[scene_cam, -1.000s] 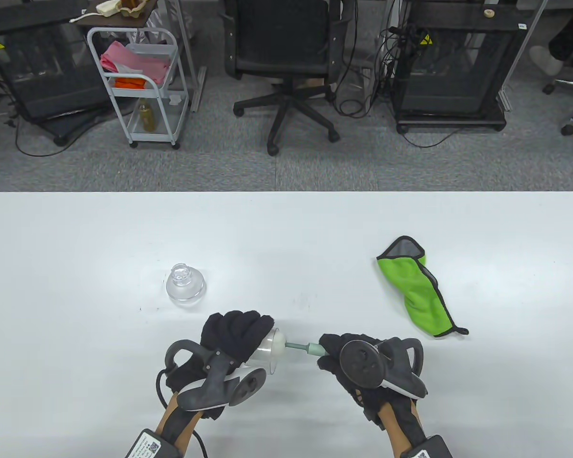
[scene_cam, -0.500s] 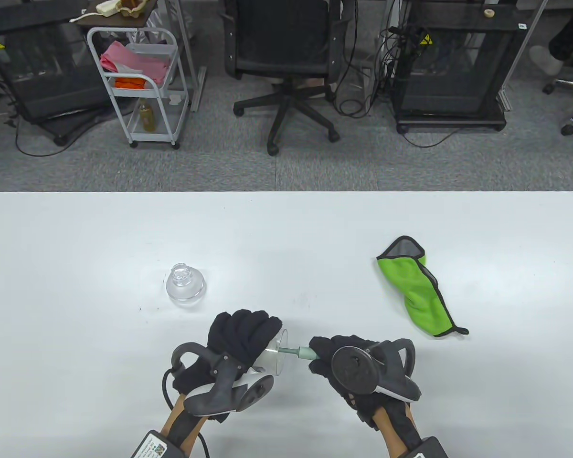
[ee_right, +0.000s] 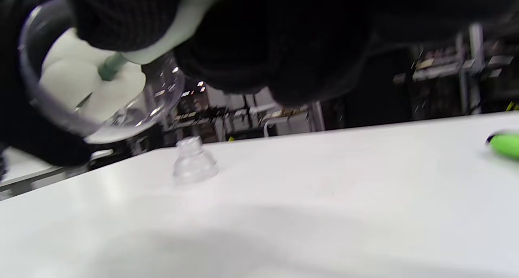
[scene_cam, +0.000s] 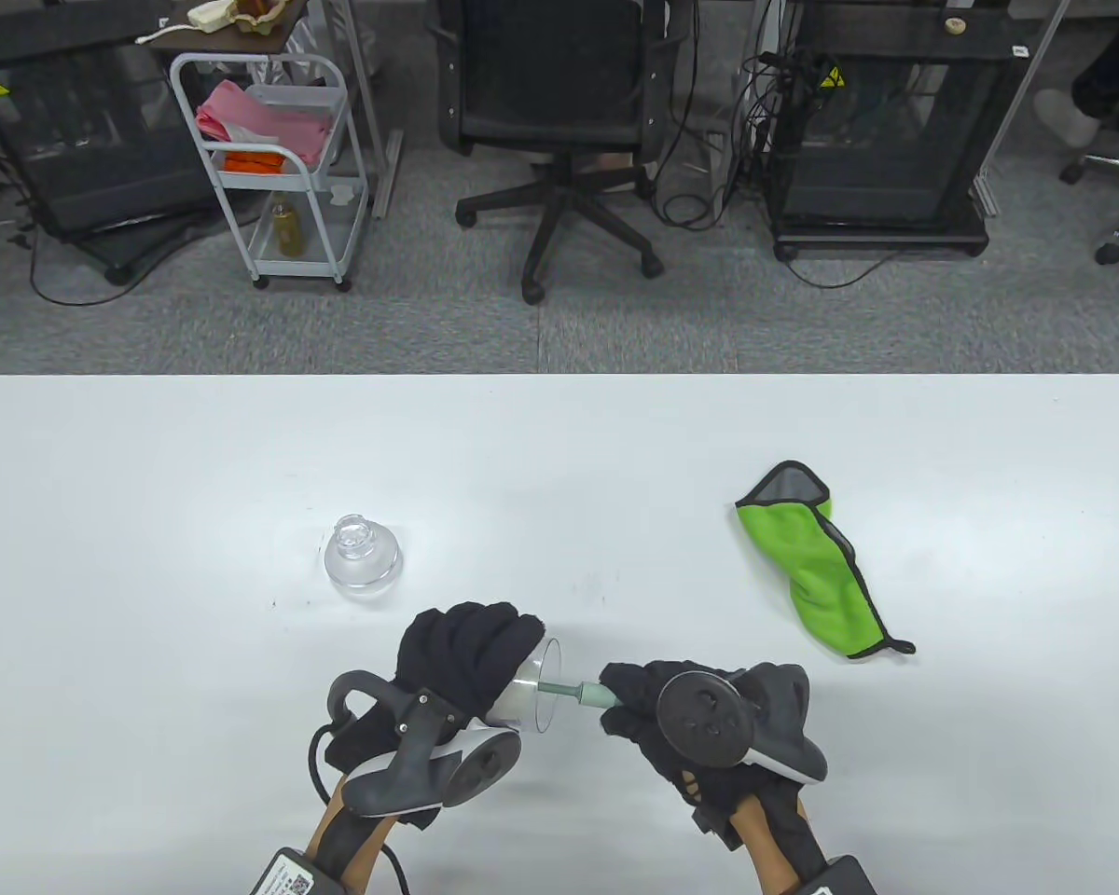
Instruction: Brush the shaker cup with the cup brush
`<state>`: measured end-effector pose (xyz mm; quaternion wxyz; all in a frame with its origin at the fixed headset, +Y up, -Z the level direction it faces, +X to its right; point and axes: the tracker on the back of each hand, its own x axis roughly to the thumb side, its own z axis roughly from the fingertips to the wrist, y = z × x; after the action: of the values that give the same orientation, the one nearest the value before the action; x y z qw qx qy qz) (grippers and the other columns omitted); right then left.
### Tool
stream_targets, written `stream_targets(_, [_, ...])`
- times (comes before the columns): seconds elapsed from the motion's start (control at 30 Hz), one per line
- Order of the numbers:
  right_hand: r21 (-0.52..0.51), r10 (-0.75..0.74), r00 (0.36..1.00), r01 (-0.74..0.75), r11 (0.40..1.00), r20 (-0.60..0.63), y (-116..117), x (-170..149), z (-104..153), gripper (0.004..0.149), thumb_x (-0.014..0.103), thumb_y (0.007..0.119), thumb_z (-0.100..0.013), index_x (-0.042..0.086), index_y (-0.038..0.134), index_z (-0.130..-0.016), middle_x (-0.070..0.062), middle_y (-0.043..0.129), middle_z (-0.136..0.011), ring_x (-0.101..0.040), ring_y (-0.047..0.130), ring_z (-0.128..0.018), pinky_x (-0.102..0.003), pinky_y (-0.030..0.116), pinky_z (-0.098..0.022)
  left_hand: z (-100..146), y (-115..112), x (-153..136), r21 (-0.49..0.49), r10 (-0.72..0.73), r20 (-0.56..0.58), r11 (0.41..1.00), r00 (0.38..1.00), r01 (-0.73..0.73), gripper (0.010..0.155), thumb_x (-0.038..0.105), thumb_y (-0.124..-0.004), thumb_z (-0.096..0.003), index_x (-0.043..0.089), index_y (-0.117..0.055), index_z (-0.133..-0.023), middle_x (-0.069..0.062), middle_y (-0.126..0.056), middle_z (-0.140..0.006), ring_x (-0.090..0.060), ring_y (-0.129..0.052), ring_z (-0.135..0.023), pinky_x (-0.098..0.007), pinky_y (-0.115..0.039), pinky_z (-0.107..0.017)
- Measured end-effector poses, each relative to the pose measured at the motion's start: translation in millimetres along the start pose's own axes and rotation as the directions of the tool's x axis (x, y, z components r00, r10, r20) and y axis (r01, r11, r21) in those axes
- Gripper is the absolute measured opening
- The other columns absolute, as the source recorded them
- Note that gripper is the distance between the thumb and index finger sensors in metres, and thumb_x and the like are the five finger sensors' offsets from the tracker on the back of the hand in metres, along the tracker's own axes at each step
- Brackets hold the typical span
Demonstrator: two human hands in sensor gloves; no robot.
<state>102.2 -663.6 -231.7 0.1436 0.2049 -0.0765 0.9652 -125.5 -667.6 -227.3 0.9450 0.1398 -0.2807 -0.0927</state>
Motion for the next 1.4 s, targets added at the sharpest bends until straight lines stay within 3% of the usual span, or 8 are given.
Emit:
stream_targets(0.13, [0.027, 0.116, 0.992, -0.115, 0.993, -0.058, 5, -2, -3, 0.051, 0.053, 0.075, -0.034, 0.037, 0.086, -0.081, 0.003, 0.104, -0.049, -0.023, 0.1, -0.025, -0.036, 0.09, -0.016, 0, -1, -3, -0.002, 0.039, -0.01, 0.999, 0.999, -0.039, 0.113, 0.064, -0.102, -0.022, 0.03, -0.038, -0.109, 0.001, -0.063, -0.113, -0.028, -0.085, -0.1, -0.06, -0.072, -0.068])
stream_targets(0.33, [0.254, 0.015, 0.997, 0.005, 0.967, -0.078, 9, -11, -5, 0.051, 0.053, 0.077, -0.034, 0.038, 0.085, -0.082, 0.004, 0.104, -0.051, -0.022, 0.1, -0.028, -0.034, 0.092, -0.018, 1, -1, -5, -0.003, -0.015, -0.016, 1.0, 1.0, 0.015, 0.114, 0.063, -0.104, -0.02, 0.031, -0.039, -0.108, 0.003, -0.064, -0.113, -0.026, -0.085, -0.101, -0.06, -0.071, -0.069])
stream_targets(0.47, [0.215, -0.095, 0.994, 0.103, 0.971, -0.046, 2, -13, -1, 0.051, 0.052, 0.079, -0.034, 0.035, 0.087, -0.081, 0.003, 0.105, -0.049, -0.023, 0.1, -0.026, -0.034, 0.091, -0.015, 1, -5, -9, -0.026, -0.004, -0.029, 1.0, 1.0, 0.003, 0.114, 0.062, -0.103, -0.0209, 0.031, -0.038, -0.109, 0.003, -0.062, -0.113, -0.027, -0.083, -0.101, -0.061, -0.07, -0.069])
stream_targets(0.67, [0.059, -0.019, 0.999, 0.021, 0.998, -0.032, -3, -14, 1, 0.051, 0.051, 0.077, -0.035, 0.033, 0.087, -0.081, 0.002, 0.104, -0.048, -0.024, 0.099, -0.025, -0.035, 0.089, -0.014, 4, -2, -8, -0.013, 0.021, -0.014, 1.0, 1.0, -0.021, 0.114, 0.063, -0.103, -0.0201, 0.031, -0.039, -0.108, 0.004, -0.063, -0.113, -0.026, -0.085, -0.1, -0.06, -0.071, -0.069])
stream_targets(0.87, [0.23, -0.023, 0.997, 0.04, 0.972, -0.075, 6, -24, -2, 0.051, 0.053, 0.075, -0.035, 0.036, 0.084, -0.082, 0.004, 0.103, -0.048, -0.022, 0.099, -0.025, -0.034, 0.09, -0.015, 3, 5, -7, 0.034, -0.035, -0.023, 0.999, 0.999, 0.036, 0.114, 0.063, -0.104, -0.0191, 0.031, -0.041, -0.108, 0.004, -0.064, -0.112, -0.026, -0.086, -0.099, -0.06, -0.071, -0.068])
stream_targets(0.97, [0.279, -0.139, 0.989, 0.148, 0.949, -0.054, 3, -23, 0, 0.051, 0.052, 0.077, -0.035, 0.035, 0.086, -0.082, 0.003, 0.104, -0.047, -0.023, 0.099, -0.024, -0.034, 0.09, -0.014, 6, 5, -9, 0.037, -0.03, -0.037, 0.999, 0.999, 0.031, 0.114, 0.062, -0.105, -0.0189, 0.031, -0.041, -0.108, 0.004, -0.063, -0.112, -0.026, -0.085, -0.1, -0.06, -0.07, -0.069])
stream_targets(1.23, [0.103, -0.017, 0.998, 0.022, 0.994, -0.054, -3, -20, 2, 0.051, 0.051, 0.075, -0.036, 0.033, 0.085, -0.082, 0.003, 0.103, -0.047, -0.023, 0.098, -0.024, -0.035, 0.088, -0.014, 2, -5, -9, -0.021, 0.017, -0.025, 1.0, 1.0, -0.018, 0.114, 0.063, -0.104, -0.0193, 0.032, -0.041, -0.108, 0.004, -0.064, -0.112, -0.026, -0.085, -0.1, -0.061, -0.071, -0.068])
stream_targets(1.4, [0.226, 0.008, 0.996, 0.013, 0.974, -0.092, 9, -25, -2, 0.051, 0.051, 0.073, -0.036, 0.035, 0.083, -0.083, 0.003, 0.103, -0.047, -0.023, 0.098, -0.025, -0.036, 0.088, -0.015, 3, -2, -11, 0.008, -0.022, -0.04, 1.0, 0.999, 0.023, 0.113, 0.062, -0.106, -0.018, 0.033, -0.044, -0.108, 0.003, -0.067, -0.111, -0.027, -0.087, -0.098, -0.06, -0.072, -0.068])
